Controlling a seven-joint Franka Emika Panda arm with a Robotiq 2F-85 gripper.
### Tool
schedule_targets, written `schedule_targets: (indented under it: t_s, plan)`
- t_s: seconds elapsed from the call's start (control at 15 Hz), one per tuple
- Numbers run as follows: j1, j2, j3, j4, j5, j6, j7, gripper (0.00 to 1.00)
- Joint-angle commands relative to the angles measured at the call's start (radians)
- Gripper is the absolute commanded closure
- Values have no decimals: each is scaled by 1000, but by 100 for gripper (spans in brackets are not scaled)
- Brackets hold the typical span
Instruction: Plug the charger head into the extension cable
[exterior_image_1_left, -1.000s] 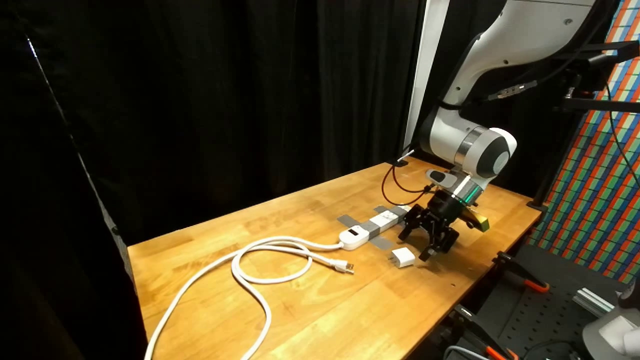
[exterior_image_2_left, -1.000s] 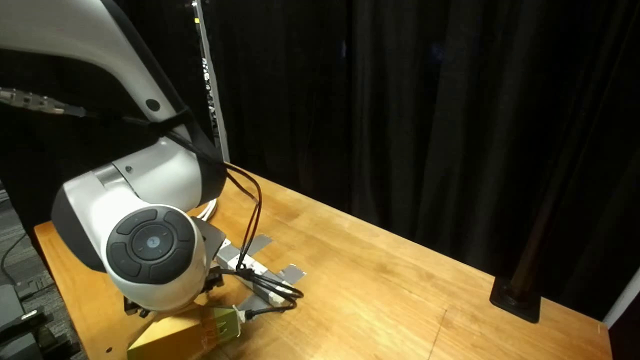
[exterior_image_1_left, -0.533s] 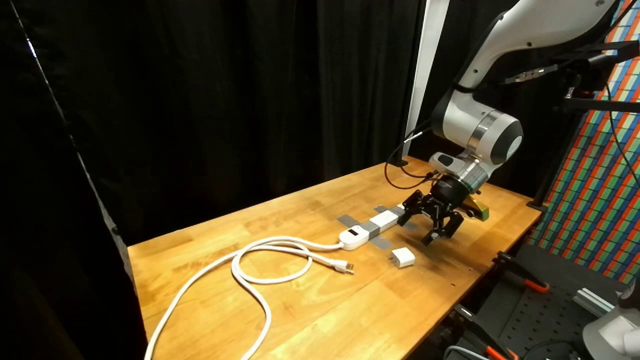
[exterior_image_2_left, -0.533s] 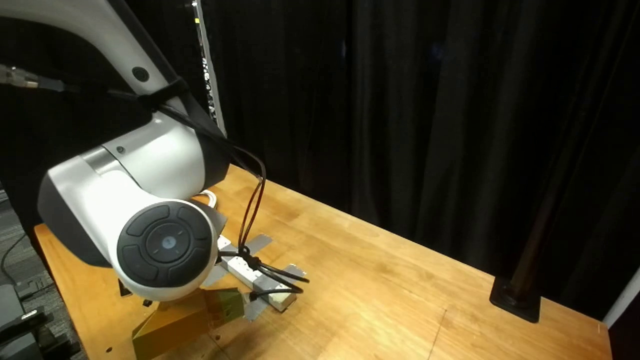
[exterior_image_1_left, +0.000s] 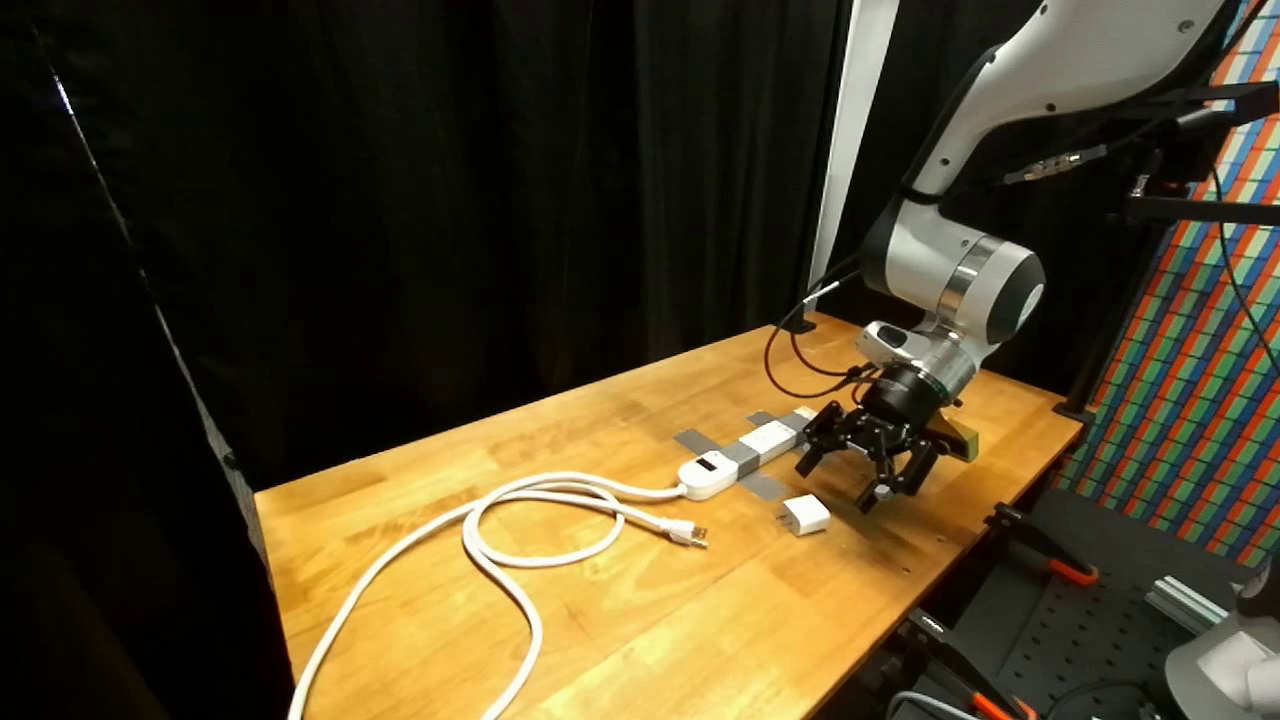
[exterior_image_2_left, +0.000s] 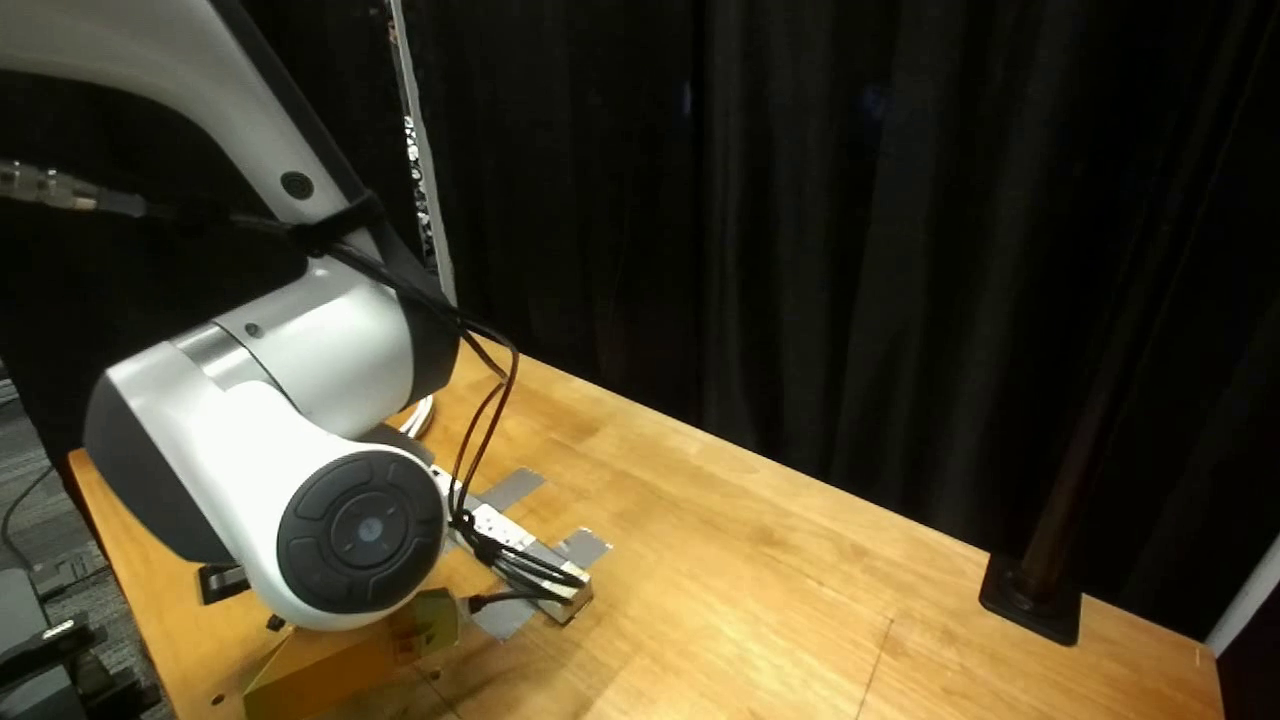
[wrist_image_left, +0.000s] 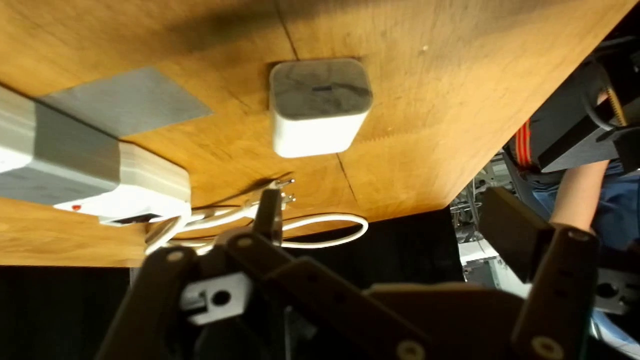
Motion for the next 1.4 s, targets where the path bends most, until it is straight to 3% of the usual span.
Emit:
schedule_targets:
  t_s: [0.0,0.47,1.13,1.2,1.33]
  plan:
    - [0,55,16,30,46,-1,-35,0]
    - [-62,117,128,84,183,71,-35,0]
    - [-124,182,189,131,199,186,-37,1]
    - [-128,185,194,130,196,197,-36,25]
    - [-142,180,209,129,192,207,-36,30]
